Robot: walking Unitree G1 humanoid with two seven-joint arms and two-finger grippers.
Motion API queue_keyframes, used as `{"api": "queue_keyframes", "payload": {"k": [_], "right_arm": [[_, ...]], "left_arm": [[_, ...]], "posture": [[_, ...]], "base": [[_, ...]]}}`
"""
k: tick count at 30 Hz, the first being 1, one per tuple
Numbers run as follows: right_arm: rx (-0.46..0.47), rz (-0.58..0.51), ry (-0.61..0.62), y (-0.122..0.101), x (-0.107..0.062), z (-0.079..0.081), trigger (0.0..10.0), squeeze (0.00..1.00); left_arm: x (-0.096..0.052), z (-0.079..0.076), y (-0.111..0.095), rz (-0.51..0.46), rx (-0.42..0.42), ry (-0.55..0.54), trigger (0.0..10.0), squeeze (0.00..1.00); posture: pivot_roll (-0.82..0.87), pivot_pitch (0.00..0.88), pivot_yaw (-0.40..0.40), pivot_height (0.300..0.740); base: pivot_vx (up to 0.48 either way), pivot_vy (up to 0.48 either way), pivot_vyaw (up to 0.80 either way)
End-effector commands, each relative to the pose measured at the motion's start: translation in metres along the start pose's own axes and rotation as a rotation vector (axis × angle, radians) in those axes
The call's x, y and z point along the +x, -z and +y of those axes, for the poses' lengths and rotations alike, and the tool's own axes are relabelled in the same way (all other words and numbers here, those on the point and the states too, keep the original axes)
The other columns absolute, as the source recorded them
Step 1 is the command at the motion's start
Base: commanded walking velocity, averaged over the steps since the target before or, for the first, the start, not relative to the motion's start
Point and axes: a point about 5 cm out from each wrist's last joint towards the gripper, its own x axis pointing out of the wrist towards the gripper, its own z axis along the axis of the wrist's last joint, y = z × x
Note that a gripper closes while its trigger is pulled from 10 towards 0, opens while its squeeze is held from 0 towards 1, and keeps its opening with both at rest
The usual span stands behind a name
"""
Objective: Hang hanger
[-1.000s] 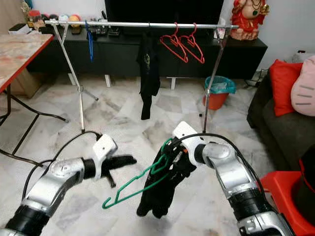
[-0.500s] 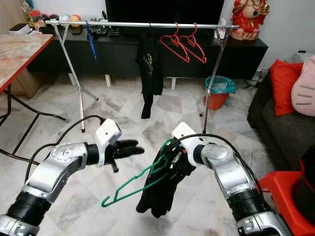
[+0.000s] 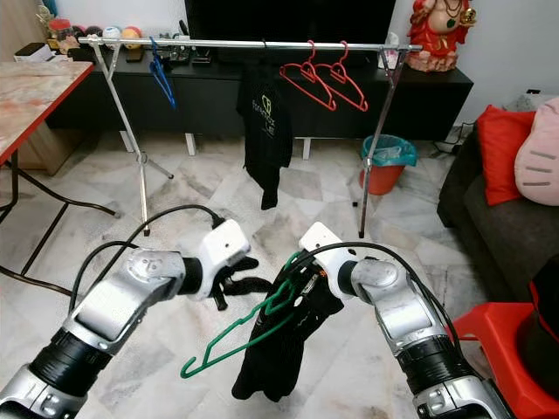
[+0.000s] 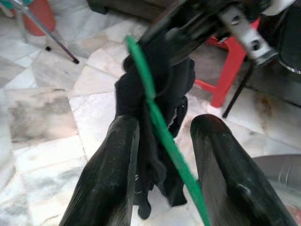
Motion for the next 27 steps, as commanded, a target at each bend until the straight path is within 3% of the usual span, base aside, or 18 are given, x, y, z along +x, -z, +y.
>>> {"api": "queue_keyframes", "payload": {"k": [1,7,15,27], "right_arm": [[-0.023,-0.027,0.016,-0.010,-0.001,-0.004,10.0,0.00],[-0.006,-0.050,0.071,-0.020,0.002,-0.008,10.0,0.00],[-0.011,-0.091,0.087,-0.036,0.001,-0.009,10.0,0.00],[-0.038,-0.119,0.069,-0.052,0.001,-0.002,10.0,0.00]], "left_arm": [[0.000,-0.003,-0.003,0.036,0.037,0.003,10.0,0.00],[0.005,-0.004,0.002,0.068,-0.049,-0.032,10.0,0.00],[0.006,0.008,0.004,0.076,-0.133,-0.158,10.0,0.00],[0.011,0.008,0.003,0.081,-0.160,-0.194,10.0,0.00]], "posture": [[0.03,0.000,-0.028,0.740],[0.03,0.000,-0.024,0.740],[0.04,0.000,-0.024,0.740],[0.03,0.000,-0.023,0.740]], "base": [[0.000,0.000,0.00],[0.000,0.000,0.00],[0.000,0.000,0.00],[0.000,0.000,0.00]]}}
